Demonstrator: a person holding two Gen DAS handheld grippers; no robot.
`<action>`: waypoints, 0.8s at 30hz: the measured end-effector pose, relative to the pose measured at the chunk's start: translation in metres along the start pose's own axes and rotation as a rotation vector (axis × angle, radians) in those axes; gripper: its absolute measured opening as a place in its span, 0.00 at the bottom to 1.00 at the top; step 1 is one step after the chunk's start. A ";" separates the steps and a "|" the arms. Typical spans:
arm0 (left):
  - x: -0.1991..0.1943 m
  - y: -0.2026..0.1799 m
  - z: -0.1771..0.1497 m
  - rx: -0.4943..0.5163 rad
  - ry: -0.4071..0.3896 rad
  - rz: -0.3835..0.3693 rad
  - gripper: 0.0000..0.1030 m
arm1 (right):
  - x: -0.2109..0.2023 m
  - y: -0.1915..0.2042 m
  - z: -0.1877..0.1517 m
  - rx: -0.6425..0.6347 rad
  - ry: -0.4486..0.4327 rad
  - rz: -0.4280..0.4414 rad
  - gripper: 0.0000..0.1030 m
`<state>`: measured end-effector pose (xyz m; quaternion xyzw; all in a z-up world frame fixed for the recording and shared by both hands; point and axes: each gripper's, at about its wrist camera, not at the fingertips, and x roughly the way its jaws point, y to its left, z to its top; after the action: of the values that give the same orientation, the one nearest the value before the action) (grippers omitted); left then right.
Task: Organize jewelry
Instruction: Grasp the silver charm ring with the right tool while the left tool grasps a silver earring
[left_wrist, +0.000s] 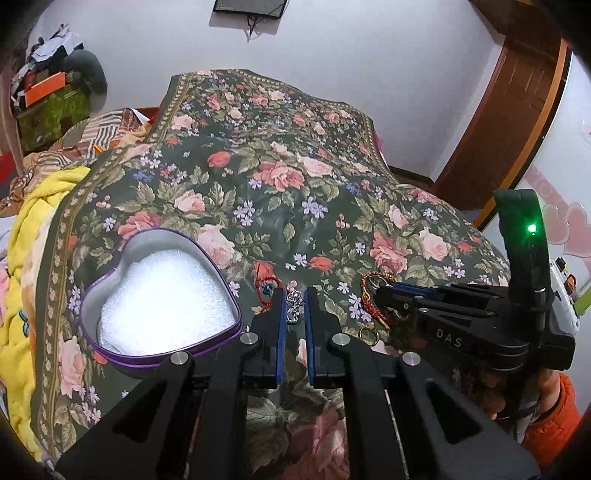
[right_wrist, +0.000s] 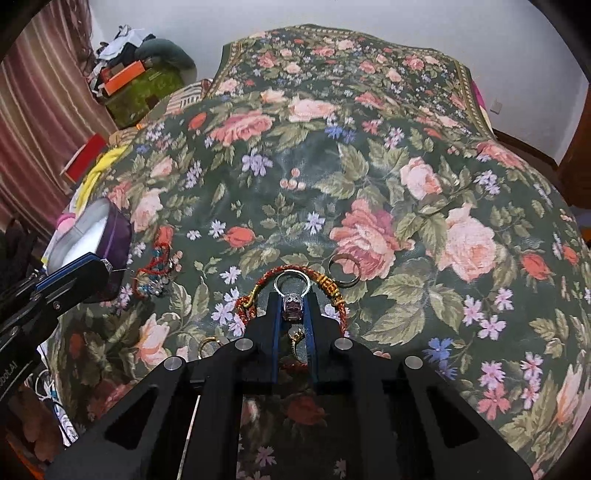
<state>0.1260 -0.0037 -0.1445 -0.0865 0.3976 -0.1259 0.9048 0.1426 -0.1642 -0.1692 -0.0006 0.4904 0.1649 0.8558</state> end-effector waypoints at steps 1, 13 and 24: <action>-0.002 0.000 0.001 0.001 -0.005 0.002 0.08 | -0.003 0.000 0.000 0.002 -0.009 -0.001 0.10; -0.043 -0.004 0.015 0.000 -0.095 0.034 0.08 | -0.049 0.013 0.010 -0.010 -0.138 0.009 0.10; -0.087 0.010 0.022 -0.023 -0.197 0.103 0.08 | -0.082 0.048 0.021 -0.055 -0.232 0.074 0.10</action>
<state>0.0872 0.0336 -0.0712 -0.0882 0.3119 -0.0653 0.9438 0.1085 -0.1381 -0.0816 0.0130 0.3831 0.2086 0.8998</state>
